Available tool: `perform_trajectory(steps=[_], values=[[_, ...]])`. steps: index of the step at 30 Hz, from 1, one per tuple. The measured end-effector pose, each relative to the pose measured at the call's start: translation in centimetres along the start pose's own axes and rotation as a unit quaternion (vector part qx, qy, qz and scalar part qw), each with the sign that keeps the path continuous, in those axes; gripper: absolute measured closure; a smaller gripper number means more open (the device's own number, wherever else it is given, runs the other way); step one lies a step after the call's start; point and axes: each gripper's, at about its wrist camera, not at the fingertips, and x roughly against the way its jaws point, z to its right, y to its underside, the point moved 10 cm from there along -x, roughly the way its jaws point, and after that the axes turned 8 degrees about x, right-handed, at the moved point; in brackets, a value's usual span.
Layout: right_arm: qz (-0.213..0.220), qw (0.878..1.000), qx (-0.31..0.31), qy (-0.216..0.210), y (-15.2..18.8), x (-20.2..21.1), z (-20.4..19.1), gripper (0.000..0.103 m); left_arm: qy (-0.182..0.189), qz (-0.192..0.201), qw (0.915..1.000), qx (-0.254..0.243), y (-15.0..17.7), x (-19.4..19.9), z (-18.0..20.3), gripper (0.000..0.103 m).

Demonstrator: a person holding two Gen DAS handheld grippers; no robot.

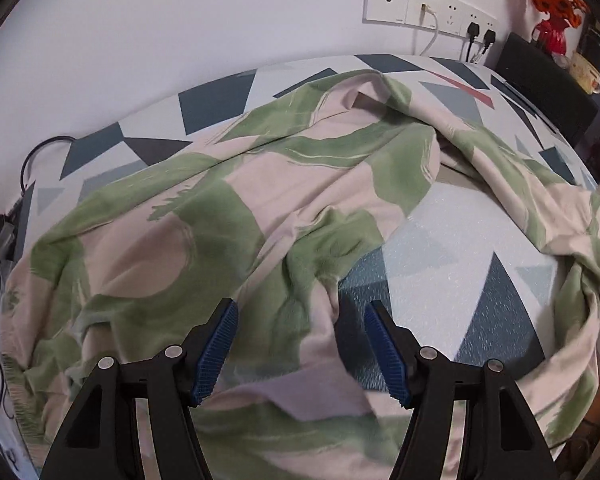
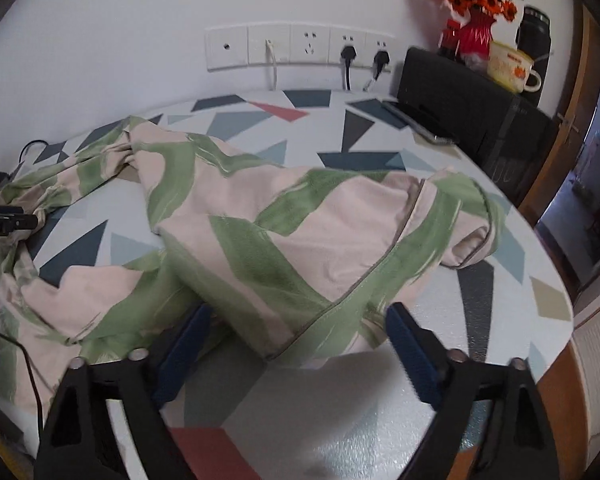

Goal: Fold clothes

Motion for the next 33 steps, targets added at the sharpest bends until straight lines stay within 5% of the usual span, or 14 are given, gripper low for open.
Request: perform_trajectory(steps=[3,5,6,7,8,10,13,22,27,29,33], values=[[-0.02,1.0,0.004,-0.007,0.5,-1.5,0.3,0.031,-0.015,0.002,0.9999,-0.006,-0.7,-0.9,0.3,0.038],[-0.022,0.999,-0.012,-0.019,0.4,-1.7,0.8,0.05,-0.018,0.008,0.9997,-0.012,-1.3,-1.3,0.3,0.037],[-0.019,0.999,-0.023,-0.024,0.2,-1.6,1.2,0.056,-0.018,0.011,0.9997,-0.016,-1.5,-1.3,0.2,0.053],[-0.015,0.999,-0.033,-0.027,-0.1,-1.4,1.7,0.066,-0.024,0.011,0.9995,-0.019,-1.5,-1.3,0.0,0.088],[-0.007,0.999,-0.041,-0.026,-0.7,-1.1,2.3,0.076,-0.035,0.009,0.9991,-0.022,-1.5,-1.1,-0.4,0.097],[0.009,0.998,-0.057,-0.02,-2.0,-0.3,3.6,0.088,-0.035,0.001,0.9991,-0.024,-1.0,-0.7,-0.9,0.097],[0.033,0.996,-0.08,-0.011,-3.9,1.0,5.6,0.092,-0.031,-0.013,0.9989,-0.032,0.6,0.1,-1.8,0.097],[0.088,0.987,-0.131,0.011,-9.7,3.4,10.5,0.095,-0.003,-0.054,0.998,0.034,6.7,3.6,-5.3,0.094],[0.08,0.99,-0.118,0.013,-13.2,1.6,10.7,0.096,0.011,-0.044,0.9988,0.019,6.3,6.2,-3.9,0.092],[0.077,0.991,-0.113,0.014,-14.7,0.9,10.8,0.096,0.021,-0.036,0.9991,0.013,5.7,7.4,-3.3,0.085],[0.07,0.992,-0.103,0.015,-17.5,-0.5,11.0,0.096,0.071,0.003,0.996,0.055,1.8,10.1,-3.3,0.055]])
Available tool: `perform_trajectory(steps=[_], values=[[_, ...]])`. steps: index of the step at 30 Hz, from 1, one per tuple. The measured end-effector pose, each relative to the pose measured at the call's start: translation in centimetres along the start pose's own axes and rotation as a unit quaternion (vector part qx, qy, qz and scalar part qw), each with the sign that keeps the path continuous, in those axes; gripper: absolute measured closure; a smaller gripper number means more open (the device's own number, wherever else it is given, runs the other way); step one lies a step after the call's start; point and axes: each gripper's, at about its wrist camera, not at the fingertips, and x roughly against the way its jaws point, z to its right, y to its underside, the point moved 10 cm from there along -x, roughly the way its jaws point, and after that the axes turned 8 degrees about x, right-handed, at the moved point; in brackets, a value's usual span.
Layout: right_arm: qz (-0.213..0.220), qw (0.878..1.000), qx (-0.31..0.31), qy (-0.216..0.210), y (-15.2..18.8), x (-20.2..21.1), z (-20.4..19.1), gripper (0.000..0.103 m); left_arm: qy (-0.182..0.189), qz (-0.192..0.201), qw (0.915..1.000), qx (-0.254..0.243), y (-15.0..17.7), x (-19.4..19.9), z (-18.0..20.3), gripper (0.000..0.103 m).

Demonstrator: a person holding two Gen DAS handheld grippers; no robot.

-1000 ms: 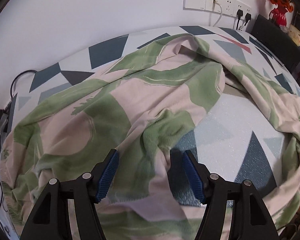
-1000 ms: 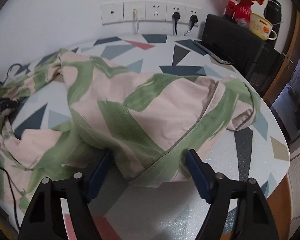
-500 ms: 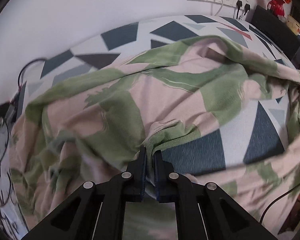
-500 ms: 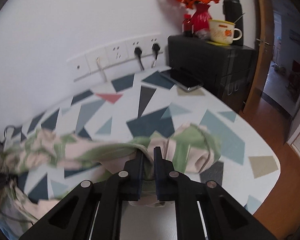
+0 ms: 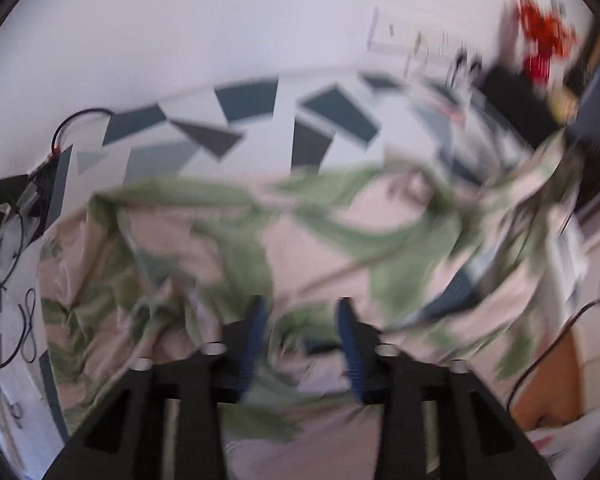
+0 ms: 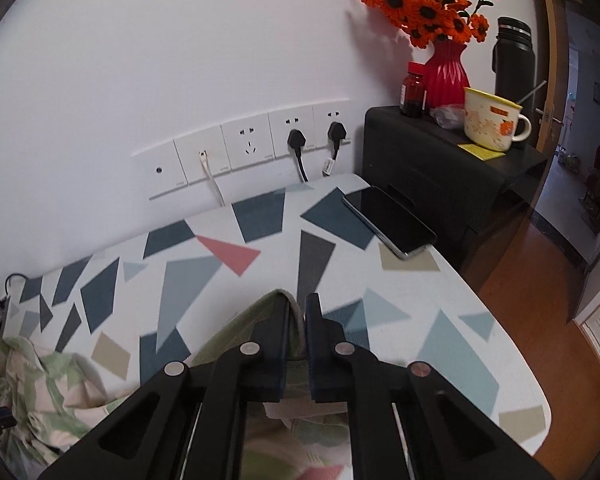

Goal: Fold clothes

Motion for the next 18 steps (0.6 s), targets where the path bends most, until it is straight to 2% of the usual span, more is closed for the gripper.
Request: perform_trajectory(steps=[1,3,4,6,7,10,13,18], values=[[-0.002,1.0,0.003,0.0,-0.7,-0.4,-0.1,0.096,-0.003,0.008,1.0,0.001,-1.2,-0.2,-0.2,0.055],[-0.007,1.0,0.003,0.004,-1.8,-2.0,0.0,0.096,-0.031,0.024,0.9991,-0.015,-3.8,-1.6,-1.0,0.055],[-0.01,1.0,0.001,0.005,-2.4,-3.0,0.0,0.096,-0.046,0.022,0.9984,-0.023,-4.8,-2.8,-1.6,0.055],[-0.013,1.0,-0.005,0.004,-3.3,-4.7,0.2,0.096,-0.074,-0.005,0.9968,-0.029,-6.0,-6.2,-2.9,0.055],[-0.016,1.0,-0.008,0.003,-3.8,-5.7,0.4,0.096,-0.078,-0.018,0.9962,-0.035,-6.1,-7.5,-2.9,0.055],[-0.024,1.0,-0.021,-0.001,-5.2,-8.6,0.8,0.096,-0.087,-0.025,0.9923,-0.085,-6.7,-9.7,-1.4,0.055],[-0.039,0.999,-0.008,-0.004,-6.0,-10.8,0.5,0.096,-0.094,-0.03,0.9868,-0.128,-7.3,-11.7,-0.1,0.055],[-0.064,0.998,0.012,-0.018,-5.8,-13.6,-0.5,0.096,-0.099,-0.02,0.9838,-0.149,-8.3,-12.4,0.0,0.055]])
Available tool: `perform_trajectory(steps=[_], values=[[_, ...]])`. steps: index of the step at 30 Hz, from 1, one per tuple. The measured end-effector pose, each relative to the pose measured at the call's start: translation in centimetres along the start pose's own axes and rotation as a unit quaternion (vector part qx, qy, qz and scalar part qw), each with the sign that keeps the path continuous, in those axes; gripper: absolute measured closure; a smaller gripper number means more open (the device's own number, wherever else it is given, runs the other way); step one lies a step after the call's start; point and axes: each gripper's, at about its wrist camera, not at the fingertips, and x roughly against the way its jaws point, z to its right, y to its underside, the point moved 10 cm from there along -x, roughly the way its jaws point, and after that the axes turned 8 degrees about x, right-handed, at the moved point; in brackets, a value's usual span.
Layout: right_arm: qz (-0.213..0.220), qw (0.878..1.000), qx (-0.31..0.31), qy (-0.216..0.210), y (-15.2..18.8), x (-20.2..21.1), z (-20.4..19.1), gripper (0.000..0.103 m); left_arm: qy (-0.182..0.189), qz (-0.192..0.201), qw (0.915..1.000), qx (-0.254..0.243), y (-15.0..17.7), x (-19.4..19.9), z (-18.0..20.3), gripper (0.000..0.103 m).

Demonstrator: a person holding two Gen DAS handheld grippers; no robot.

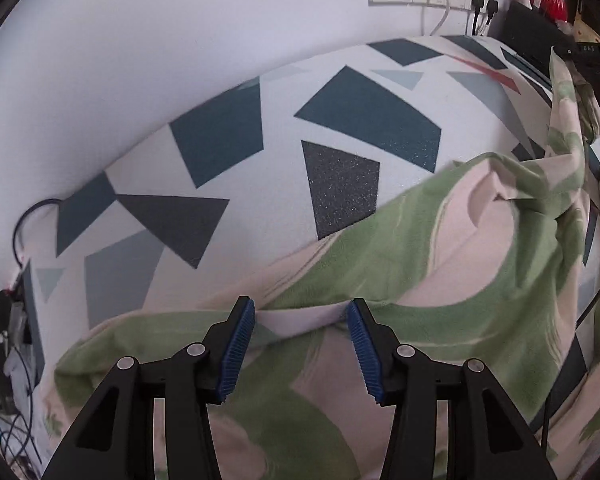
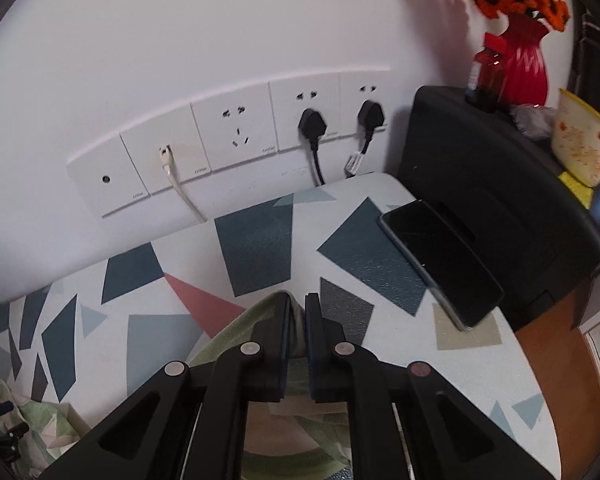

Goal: Fold clothes

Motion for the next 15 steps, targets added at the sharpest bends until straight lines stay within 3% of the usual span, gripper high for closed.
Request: perform_trajectory(steps=[2,3,4,10,14,15], values=[[-0.013,1.0,-0.012,-0.016,0.4,-0.8,0.1,0.096,-0.003,0.005,1.0,-0.008,-0.4,-0.3,0.0,0.057],[-0.02,0.999,-0.018,-0.024,0.5,-1.2,0.1,0.096,-0.004,0.007,0.9999,-0.012,-0.7,-0.4,-0.1,0.088],[-0.026,0.999,-0.026,-0.032,0.7,-1.5,0.3,0.096,-0.005,0.009,0.9998,-0.016,-0.9,-0.5,-0.1,0.101],[-0.033,0.996,-0.064,-0.055,0.6,-1.8,2.2,0.096,0.007,0.05,0.9967,0.063,-3.4,1.2,-2.8,0.103],[-0.036,0.995,-0.071,-0.055,0.6,-2.0,3.1,0.096,0.075,0.039,0.9964,0.002,-3.2,2.1,-0.5,0.1],[-0.038,0.995,-0.071,-0.056,0.7,-2.2,3.2,0.096,0.071,0.034,0.9967,-0.021,-2.6,2.2,-0.3,0.088]])
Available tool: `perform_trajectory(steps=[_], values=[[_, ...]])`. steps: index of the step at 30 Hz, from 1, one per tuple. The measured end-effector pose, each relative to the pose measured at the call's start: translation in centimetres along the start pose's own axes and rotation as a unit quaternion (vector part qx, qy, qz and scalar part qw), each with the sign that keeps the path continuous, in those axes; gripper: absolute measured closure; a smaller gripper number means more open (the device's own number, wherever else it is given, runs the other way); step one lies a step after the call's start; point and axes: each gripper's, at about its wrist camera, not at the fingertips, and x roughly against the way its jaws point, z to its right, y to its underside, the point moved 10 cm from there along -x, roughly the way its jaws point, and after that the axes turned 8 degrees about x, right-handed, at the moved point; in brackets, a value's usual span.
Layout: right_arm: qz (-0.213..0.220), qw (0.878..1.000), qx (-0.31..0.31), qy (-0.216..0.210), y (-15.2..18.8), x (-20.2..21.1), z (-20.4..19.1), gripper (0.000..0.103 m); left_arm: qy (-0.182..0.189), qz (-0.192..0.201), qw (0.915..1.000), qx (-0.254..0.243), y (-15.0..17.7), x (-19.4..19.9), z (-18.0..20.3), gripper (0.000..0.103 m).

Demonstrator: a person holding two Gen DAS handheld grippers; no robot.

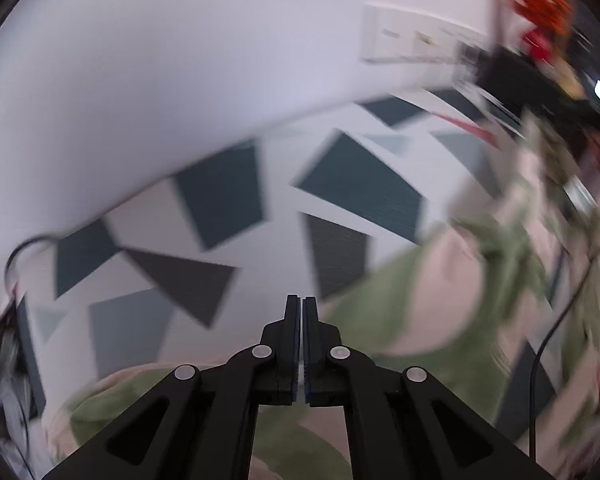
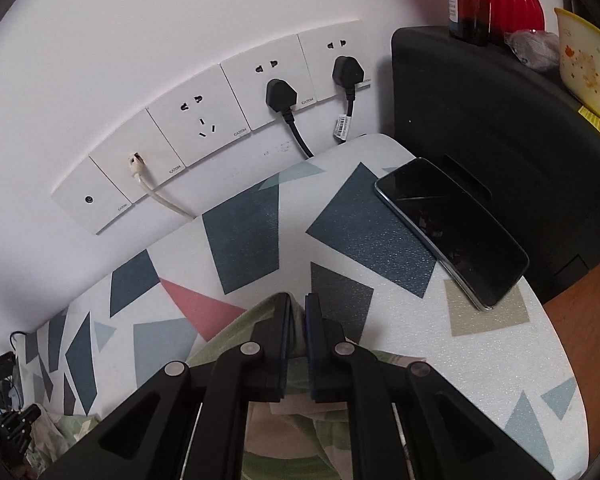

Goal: Fold clothes

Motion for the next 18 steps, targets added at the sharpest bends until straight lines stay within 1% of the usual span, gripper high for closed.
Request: perform_trajectory(steps=[1,2,7,12,13,14,15,16,18], values=[[-0.002,1.0,0.001,-0.001,0.1,-0.1,0.0,0.096,-0.002,-0.004,0.9998,-0.017,0.4,0.0,0.3,0.073],[-0.004,1.0,0.001,-0.002,0.3,-0.3,0.0,0.096,-0.003,-0.005,0.9996,-0.028,0.6,-0.1,0.5,0.07],[-0.01,1.0,-0.011,-0.019,1.2,-0.7,-0.4,0.096,-0.006,-0.013,0.9965,-0.082,1.5,-0.8,1.9,0.069],[-0.018,0.999,-0.01,-0.024,2.1,-1.0,-0.8,0.096,-0.009,-0.02,0.9905,-0.136,2.5,-1.4,3.3,0.069],[-0.02,0.999,-0.012,-0.025,2.3,-1.1,-0.8,0.096,-0.01,-0.022,0.9889,-0.146,2.7,-1.5,3.5,0.075],[-0.021,0.999,-0.015,-0.027,2.4,-1.1,-0.7,0.096,-0.01,-0.023,0.9872,-0.157,2.9,-1.6,3.8,0.09],[-0.022,0.999,-0.018,-0.028,2.5,-1.2,-0.6,0.096,-0.011,-0.025,0.9854,-0.168,3.1,-1.7,4.1,0.103],[-0.021,0.999,-0.02,-0.027,2.6,-1.2,-0.5,0.096,-0.013,-0.017,0.9851,-0.171,2.9,-1.6,4.2,0.103],[-0.018,0.999,-0.023,-0.025,2.6,-1.1,-0.3,0.096,-0.021,0.014,0.9874,-0.156,1.9,-0.6,4.0,0.103]])
